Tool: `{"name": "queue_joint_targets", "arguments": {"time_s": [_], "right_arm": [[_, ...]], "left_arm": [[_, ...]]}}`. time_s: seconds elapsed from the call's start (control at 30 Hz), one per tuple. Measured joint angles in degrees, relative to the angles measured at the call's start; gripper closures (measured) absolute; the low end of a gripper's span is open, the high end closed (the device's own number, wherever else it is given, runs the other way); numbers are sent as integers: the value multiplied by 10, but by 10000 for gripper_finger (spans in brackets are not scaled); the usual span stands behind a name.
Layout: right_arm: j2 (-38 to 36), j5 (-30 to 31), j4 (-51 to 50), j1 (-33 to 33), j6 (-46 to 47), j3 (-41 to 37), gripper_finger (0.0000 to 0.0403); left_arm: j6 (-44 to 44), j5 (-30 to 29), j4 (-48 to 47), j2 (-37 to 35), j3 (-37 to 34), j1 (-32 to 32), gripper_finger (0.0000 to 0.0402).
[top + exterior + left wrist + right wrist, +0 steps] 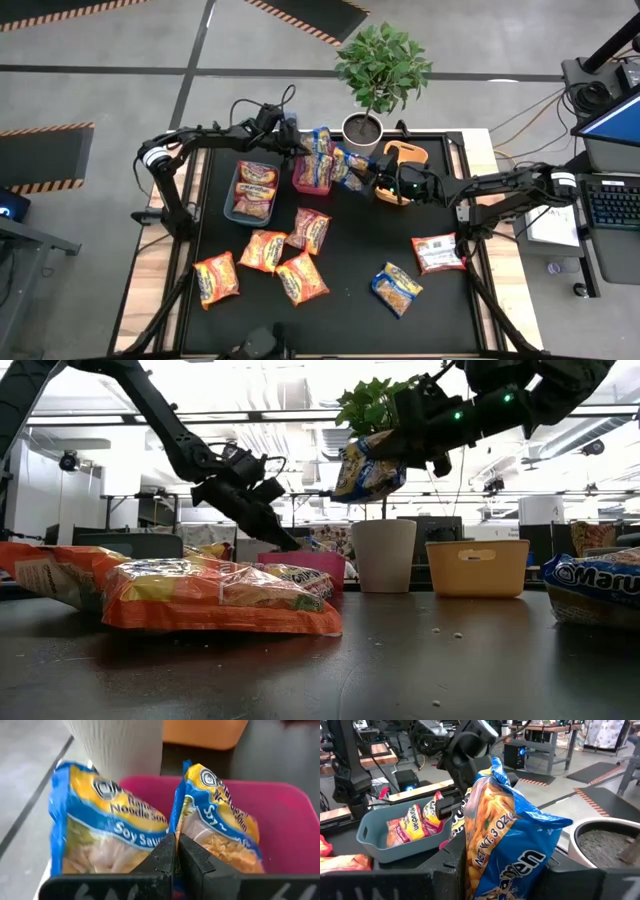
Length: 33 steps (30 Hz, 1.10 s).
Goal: Sort Maruchan noodles
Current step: Put the top blue noodle pack into the red bin
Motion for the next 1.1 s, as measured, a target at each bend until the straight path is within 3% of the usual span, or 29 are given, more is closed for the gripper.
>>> {"name": "queue_joint_targets", "arguments": {"time_s": [0.3,0.6,0.77,1.1], "right_arm": [[125,-3,119,-5,-89,32,291],[266,-6,125,-36,-174,141,291],[325,-61,127,-55,-182,195,291],[402,-53,127,-82,-205,229,291]], "left_arm": [[-47,2,70,-3,0,0,401],[-88,2,134,-6,0,1,401],[-87,0,133,-12,0,5,402],[-41,-2,93,-49,0,27,402]]}}
